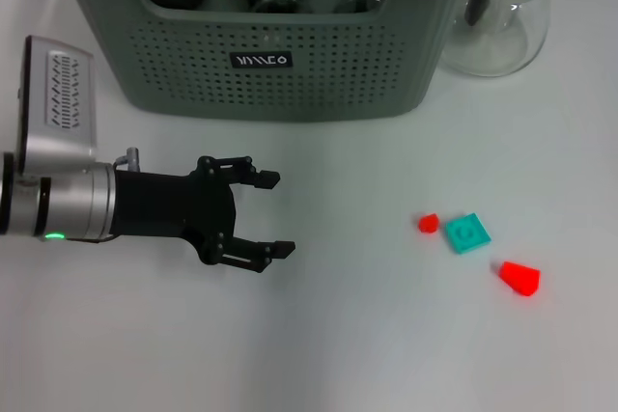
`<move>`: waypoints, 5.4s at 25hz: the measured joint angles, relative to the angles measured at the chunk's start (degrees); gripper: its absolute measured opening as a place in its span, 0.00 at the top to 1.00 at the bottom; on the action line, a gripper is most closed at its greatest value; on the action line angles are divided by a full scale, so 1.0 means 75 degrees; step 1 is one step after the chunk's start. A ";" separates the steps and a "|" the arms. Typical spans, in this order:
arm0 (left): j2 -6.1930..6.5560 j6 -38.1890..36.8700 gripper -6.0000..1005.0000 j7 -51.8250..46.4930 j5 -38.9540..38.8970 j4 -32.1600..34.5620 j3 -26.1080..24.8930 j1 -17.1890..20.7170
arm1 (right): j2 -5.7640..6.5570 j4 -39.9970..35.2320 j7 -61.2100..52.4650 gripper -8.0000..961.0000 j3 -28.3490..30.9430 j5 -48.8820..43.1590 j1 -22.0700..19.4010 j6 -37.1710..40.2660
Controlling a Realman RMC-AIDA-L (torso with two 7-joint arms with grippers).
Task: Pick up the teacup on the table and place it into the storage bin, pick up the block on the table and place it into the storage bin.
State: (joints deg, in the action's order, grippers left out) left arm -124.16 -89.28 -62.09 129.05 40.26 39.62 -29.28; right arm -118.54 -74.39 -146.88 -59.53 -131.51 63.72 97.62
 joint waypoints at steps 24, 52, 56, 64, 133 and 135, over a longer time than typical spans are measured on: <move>0.0007 0.0056 0.12 -0.0006 0.0009 0.0011 0.0055 -0.0063 | -0.0216 0.4954 0.0636 0.53 -0.1150 -0.2511 0.1496 -0.5229; 0.0008 0.0021 0.12 -0.0007 0.0009 0.0033 0.0003 -0.0014 | -0.0165 -0.1577 0.1638 0.12 -0.1130 0.0743 -0.3378 0.1456; 0.0008 0.0057 0.12 -0.0061 0.0009 0.0035 0.0003 -0.0036 | -0.0223 -0.1123 0.1277 0.12 -0.1250 -0.0720 -0.3416 0.1465; 0.0008 0.0068 0.12 -0.0088 0.0009 0.0017 0.0003 -0.0050 | -0.0226 0.0344 0.0612 0.12 -0.2238 -0.2233 -0.2772 0.0729; -0.0025 0.0862 0.11 -0.1050 -0.0287 -0.0251 -0.0067 -0.0010 | -0.0250 0.2031 0.2456 0.54 -0.4697 -0.2403 -0.1899 -0.1049; -0.0020 0.0844 0.11 -0.1050 -0.0285 -0.0231 -0.0067 -0.0009 | -0.0248 0.1545 0.2405 0.54 -0.4261 -0.2220 -0.1901 -0.0605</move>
State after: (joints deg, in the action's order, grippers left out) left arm -124.31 -82.95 -69.96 126.91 38.52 39.11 -29.34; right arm -120.39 -62.80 -128.84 -91.48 -148.16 49.46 93.09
